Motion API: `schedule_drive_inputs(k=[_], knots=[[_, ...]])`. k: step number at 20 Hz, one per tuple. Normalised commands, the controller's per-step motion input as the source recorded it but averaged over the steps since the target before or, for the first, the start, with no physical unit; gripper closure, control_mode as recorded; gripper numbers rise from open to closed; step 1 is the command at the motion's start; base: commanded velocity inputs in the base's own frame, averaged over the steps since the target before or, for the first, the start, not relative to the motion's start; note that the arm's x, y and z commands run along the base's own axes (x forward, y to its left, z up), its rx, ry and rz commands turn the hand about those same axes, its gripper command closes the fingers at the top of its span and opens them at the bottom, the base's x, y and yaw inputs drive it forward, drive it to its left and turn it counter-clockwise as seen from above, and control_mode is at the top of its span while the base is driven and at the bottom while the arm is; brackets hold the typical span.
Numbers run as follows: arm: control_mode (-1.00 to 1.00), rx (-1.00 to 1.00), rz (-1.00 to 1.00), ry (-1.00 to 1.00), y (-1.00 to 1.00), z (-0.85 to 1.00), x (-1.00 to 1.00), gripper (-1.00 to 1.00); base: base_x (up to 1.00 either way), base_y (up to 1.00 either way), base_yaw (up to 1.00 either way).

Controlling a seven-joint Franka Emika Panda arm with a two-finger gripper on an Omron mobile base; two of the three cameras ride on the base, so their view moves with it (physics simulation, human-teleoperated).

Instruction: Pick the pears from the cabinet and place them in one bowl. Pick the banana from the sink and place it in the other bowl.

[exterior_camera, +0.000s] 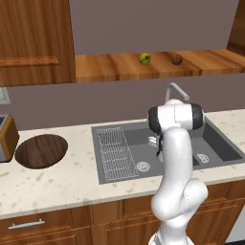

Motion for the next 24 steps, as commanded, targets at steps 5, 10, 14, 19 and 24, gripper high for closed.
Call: schedule_drive_inputs(k=[5,10,14,19,24], knots=[[-1.00,0.05,-0.09,-0.08,0.12,0.99,0.00,1.00,0.00,0.00,0.00],[-1.00,0.04,-0.09,-0.04,0.15,1.00,-0.08,1.00,0.00,0.00,0.00],[-1.00,0.02,-0.07,0.00,0.23,1.00,-0.30,1.00,0.00,0.00,0.00],[-1.00,0.03,-0.03,0.00,0.30,1.00,-0.18,1.00,0.00,0.00,0.00],[-1.00,0.03,0.00,0.00,0.26,1.00,0.00,1.00,0.00,0.00,0.00]])
